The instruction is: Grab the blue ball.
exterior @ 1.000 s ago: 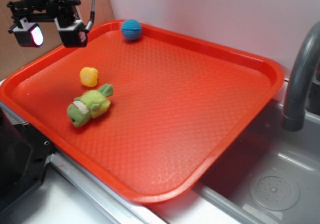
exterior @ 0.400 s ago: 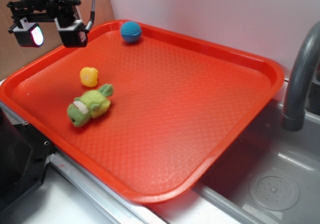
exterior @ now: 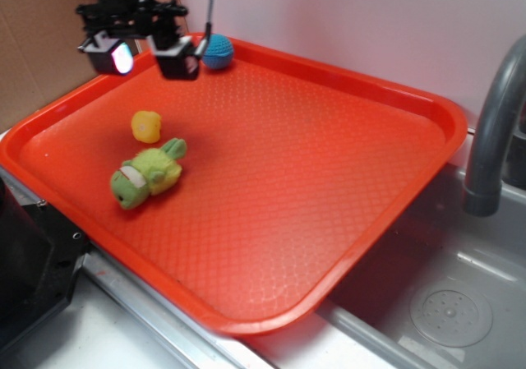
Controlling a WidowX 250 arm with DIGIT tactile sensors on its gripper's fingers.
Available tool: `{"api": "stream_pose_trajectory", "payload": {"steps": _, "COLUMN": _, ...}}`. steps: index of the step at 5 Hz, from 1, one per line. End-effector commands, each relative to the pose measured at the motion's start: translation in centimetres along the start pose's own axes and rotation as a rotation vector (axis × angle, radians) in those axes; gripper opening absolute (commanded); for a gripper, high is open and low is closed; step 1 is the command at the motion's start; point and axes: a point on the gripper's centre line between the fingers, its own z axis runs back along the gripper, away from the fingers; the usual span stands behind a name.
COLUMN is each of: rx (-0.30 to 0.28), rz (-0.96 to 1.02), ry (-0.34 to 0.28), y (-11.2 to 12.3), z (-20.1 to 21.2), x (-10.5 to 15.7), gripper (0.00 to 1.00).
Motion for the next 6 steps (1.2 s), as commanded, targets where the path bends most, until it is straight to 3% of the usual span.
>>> {"api": "stream_pose_trajectory", "payload": {"steps": 1, "rx": -0.020, "rz": -0.025, "ry": -0.161, "y": 0.9, "z": 0.8, "x": 1.6, "gripper": 1.00}}
{"api": "stream_pose_trajectory", "payload": {"steps": 3, "rx": -0.034, "rz": 0.006, "ry": -0.167, "y": 0.8, "z": -0.6, "x": 3.0, "gripper": 1.00}}
{"api": "stream_pose_trajectory", "payload": {"steps": 4, "rx": -0.152, "rz": -0.057, "ry": -0.138, "y": 1.3, "z": -2.2, "x": 5.7, "gripper": 1.00}}
{"api": "stream_pose_trajectory", "payload": {"steps": 6, "rx": -0.095, "rz": -0.097, "ry": -0.178, "y": 1.8, "z": -3.8, "x": 8.8, "gripper": 1.00}}
